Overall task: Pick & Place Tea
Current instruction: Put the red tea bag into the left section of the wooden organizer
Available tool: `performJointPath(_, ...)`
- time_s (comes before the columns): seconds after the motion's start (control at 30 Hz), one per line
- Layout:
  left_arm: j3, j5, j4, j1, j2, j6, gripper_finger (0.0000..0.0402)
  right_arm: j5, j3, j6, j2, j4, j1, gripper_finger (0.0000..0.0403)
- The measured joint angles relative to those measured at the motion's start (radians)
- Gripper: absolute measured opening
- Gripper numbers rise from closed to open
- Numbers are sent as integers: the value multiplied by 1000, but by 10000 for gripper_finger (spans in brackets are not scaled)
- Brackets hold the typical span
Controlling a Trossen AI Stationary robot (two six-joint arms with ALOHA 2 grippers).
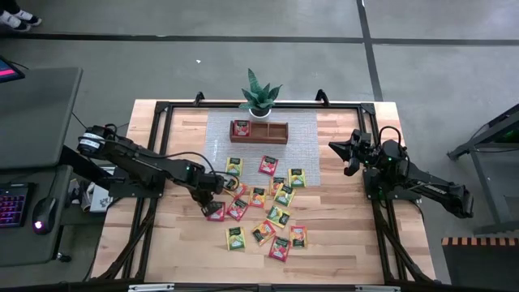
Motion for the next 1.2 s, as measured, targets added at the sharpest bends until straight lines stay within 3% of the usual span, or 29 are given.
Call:
performJointPath(0.5, 5, -87, -94, 0, -196, -5, 0, 0, 0, 0, 0, 0, 0, 12)
performJointPath(0.8, 82, -241, -177, 2, -281, 60, 0, 0, 0, 0, 0, 0, 0, 12)
performJointPath(1.2, 255, -421, -208, 201, -256, 417, 0, 0, 0, 0, 1, -1, 0, 12)
